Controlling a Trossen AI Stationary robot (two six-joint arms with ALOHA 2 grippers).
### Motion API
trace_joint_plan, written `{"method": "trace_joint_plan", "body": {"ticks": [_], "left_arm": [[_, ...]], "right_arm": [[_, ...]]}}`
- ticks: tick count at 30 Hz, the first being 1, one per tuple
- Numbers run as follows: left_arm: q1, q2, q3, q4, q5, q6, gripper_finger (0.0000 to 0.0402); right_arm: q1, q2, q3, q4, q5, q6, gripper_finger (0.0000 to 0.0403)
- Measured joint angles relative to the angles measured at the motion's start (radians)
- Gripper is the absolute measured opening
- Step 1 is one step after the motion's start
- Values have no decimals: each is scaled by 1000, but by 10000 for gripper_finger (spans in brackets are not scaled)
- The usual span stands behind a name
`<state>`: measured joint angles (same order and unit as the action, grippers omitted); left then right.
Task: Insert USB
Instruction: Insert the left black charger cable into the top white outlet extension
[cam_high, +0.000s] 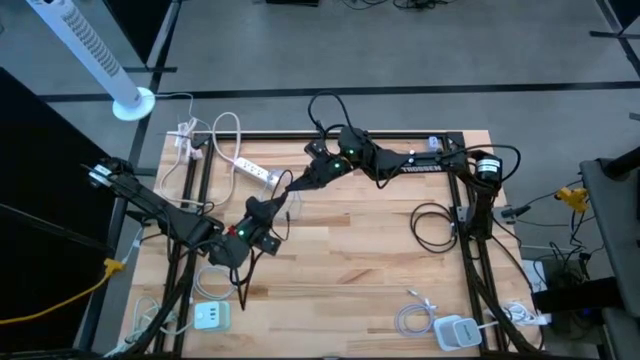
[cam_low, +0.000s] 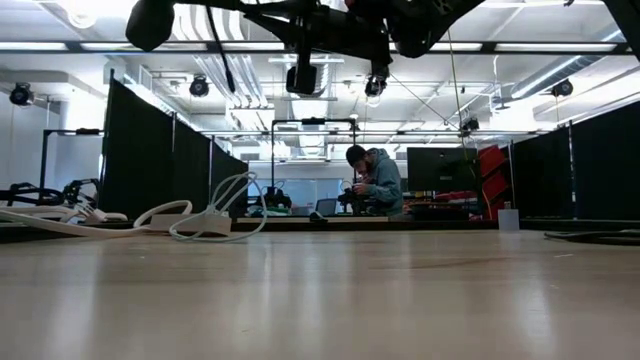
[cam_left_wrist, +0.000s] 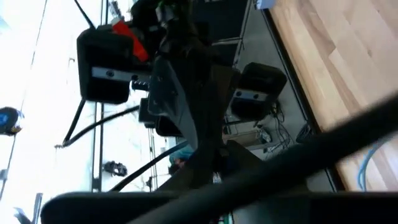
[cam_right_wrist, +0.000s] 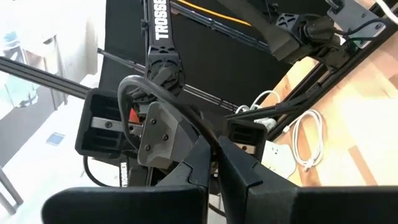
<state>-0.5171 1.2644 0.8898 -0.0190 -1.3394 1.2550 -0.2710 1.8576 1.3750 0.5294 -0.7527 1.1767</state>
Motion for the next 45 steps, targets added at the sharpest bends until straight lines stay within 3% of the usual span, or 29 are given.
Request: {"method": "trace_joint_plan", "body": {"ticks": [5,12,16,20,27,32,36,41,45], "left_arm": [[0,0,0,3,-5,-26,17],[-1,-1,0,4,-35,-247,17],[0,-15,0,1,-28,-449,17],[-2,-53,-8,-6,71,-698,17],[-40,-144,-41,0,93,-891,17],[-53,-220,-86,19,174,-983,17],[-53,-277,-169,145,211,-997,17],[-66,-369,-263,323,269,-930,17],[-71,-427,-333,469,399,-864,17]], "right_arm": [[0,0,0,0,1,-36,9],[-9,-9,0,1,-39,-276,86],[-16,-27,0,3,-101,-539,131],[-4,-33,0,2,-122,-831,162],[24,-36,0,-118,-122,-1275,178],[57,-37,0,-127,-43,-1460,172],[93,-37,0,-144,59,-1569,168],[116,-37,0,-203,145,-1595,161],[118,-36,0,-211,209,-1587,154]]}}
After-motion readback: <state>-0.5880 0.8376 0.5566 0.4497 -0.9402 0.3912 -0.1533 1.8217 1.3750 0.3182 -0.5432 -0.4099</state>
